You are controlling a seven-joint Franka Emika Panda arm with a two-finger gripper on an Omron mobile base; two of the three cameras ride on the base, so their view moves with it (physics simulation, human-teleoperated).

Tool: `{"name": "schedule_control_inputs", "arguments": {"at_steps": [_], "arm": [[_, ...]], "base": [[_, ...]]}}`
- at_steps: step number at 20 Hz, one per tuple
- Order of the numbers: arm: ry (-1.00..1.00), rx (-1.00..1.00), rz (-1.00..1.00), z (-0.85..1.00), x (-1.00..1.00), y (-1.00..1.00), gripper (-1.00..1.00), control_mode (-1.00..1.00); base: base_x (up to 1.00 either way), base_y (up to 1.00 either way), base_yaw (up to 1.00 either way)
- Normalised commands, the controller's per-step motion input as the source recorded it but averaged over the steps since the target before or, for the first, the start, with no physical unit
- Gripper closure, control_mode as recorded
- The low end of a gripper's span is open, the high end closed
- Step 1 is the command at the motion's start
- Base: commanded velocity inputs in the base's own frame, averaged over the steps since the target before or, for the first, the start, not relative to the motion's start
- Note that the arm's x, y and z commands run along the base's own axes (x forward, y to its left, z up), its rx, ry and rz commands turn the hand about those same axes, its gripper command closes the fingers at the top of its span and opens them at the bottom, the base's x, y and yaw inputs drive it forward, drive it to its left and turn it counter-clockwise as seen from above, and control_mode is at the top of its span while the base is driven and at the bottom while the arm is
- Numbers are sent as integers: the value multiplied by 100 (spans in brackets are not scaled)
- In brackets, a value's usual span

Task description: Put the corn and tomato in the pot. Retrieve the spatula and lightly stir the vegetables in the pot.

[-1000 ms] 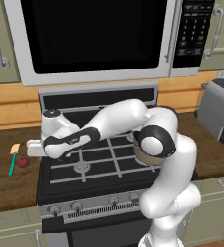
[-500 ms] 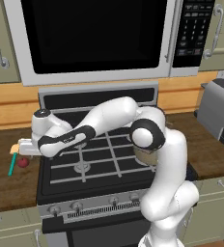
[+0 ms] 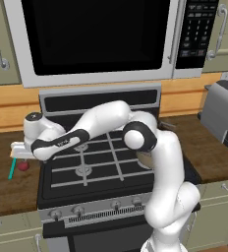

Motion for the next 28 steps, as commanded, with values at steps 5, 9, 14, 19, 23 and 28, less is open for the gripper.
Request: {"name": "schedule_control_inputs", "arguments": {"at_steps": [5,9,14,19,23,28], "arm": [[0,0,-2,-21,18,25,-100,-100],[0,0,-1,-21,16,17,-100,-100],[0,0,-1,-17,16,18,-100,-100],[0,0,0,-19,14,11,-100,-100],[0,0,0,-15,15,10,-100,-100],[0,0,0,-14,12,9,-100,-100]], "base": [[0,0,0],[0,0,0],[0,0,0],[0,0,0],[0,0,0],[0,0,0]]}}
